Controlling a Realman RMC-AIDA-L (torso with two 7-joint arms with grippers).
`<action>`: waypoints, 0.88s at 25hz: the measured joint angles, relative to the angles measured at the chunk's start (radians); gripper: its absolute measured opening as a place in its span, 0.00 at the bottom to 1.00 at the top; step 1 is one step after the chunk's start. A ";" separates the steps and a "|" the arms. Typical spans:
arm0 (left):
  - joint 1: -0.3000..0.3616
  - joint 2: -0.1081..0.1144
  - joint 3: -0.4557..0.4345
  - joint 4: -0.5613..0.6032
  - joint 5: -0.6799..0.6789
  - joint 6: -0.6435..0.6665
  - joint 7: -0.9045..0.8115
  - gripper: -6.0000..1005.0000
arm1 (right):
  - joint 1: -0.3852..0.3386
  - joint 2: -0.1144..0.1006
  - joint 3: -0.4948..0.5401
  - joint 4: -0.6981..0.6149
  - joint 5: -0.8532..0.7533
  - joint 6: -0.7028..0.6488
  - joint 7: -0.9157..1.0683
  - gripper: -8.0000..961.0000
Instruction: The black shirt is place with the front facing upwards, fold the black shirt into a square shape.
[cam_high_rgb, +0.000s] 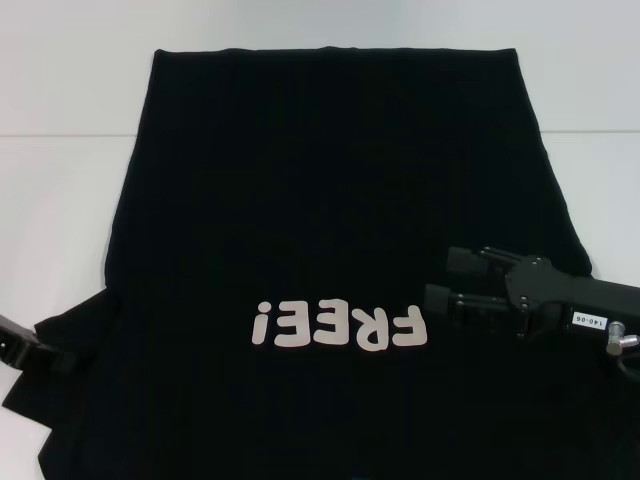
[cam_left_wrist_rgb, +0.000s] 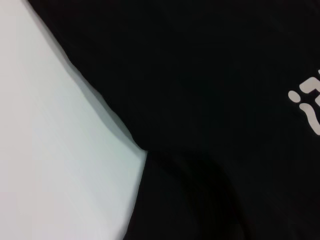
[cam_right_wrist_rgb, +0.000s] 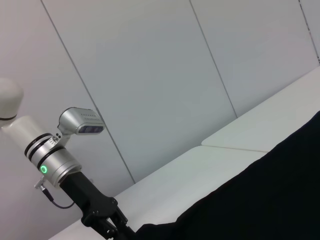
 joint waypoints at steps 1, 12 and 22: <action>0.000 -0.001 0.006 0.001 0.000 0.000 0.000 0.38 | 0.000 0.000 0.000 0.000 0.000 0.000 0.000 0.98; 0.001 -0.006 0.013 0.024 0.000 0.021 -0.011 0.08 | 0.002 0.000 0.000 -0.003 0.000 0.004 -0.001 0.98; 0.005 -0.043 0.002 0.200 -0.008 0.171 -0.098 0.03 | -0.010 -0.006 0.019 -0.005 0.000 -0.009 -0.019 0.98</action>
